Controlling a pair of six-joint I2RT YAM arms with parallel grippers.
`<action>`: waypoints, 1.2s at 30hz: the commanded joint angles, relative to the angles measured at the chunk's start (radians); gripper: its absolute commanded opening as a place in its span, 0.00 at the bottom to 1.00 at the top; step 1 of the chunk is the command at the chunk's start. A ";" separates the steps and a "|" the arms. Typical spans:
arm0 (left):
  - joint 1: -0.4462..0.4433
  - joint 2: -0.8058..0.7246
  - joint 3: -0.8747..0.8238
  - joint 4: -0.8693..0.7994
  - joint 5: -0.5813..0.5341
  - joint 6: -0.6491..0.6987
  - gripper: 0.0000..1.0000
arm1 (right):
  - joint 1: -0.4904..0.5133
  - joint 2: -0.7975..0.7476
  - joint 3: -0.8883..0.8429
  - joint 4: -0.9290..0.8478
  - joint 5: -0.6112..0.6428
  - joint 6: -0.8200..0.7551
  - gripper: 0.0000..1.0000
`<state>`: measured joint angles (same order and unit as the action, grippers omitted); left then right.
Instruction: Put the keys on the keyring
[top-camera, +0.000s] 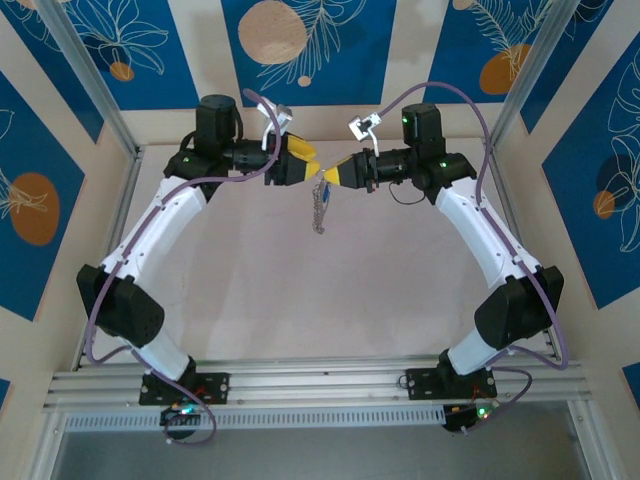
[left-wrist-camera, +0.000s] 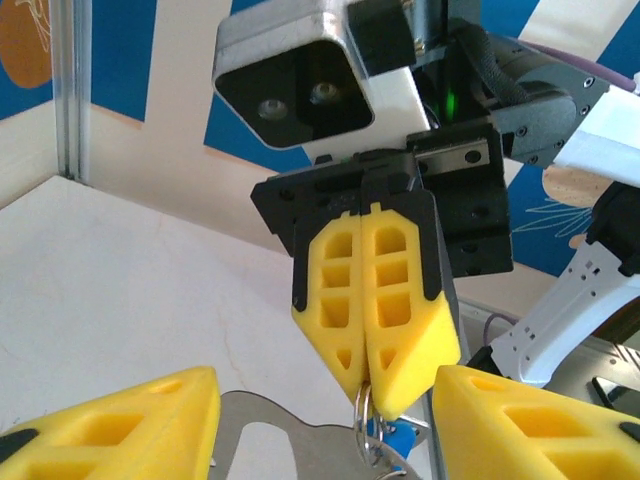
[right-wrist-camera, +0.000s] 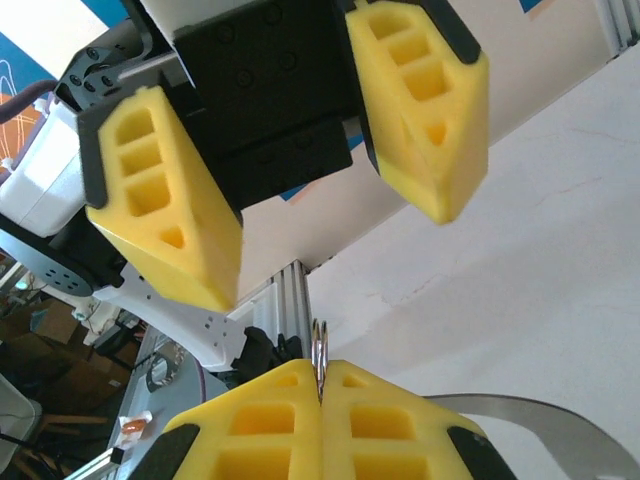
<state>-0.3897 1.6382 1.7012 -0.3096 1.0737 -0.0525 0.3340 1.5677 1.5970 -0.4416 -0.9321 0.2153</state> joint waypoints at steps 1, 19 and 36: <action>0.008 0.010 0.041 -0.049 0.052 0.043 0.55 | 0.004 0.002 0.031 -0.019 -0.033 -0.024 0.00; 0.006 0.039 0.025 0.000 0.089 0.001 0.46 | 0.012 -0.014 0.015 0.034 -0.024 0.004 0.00; -0.020 0.045 0.004 0.077 0.124 -0.039 0.13 | 0.015 -0.013 -0.004 0.080 -0.019 0.032 0.00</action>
<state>-0.4007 1.6791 1.7027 -0.2695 1.1732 -0.0807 0.3405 1.5681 1.5970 -0.3794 -0.9203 0.2348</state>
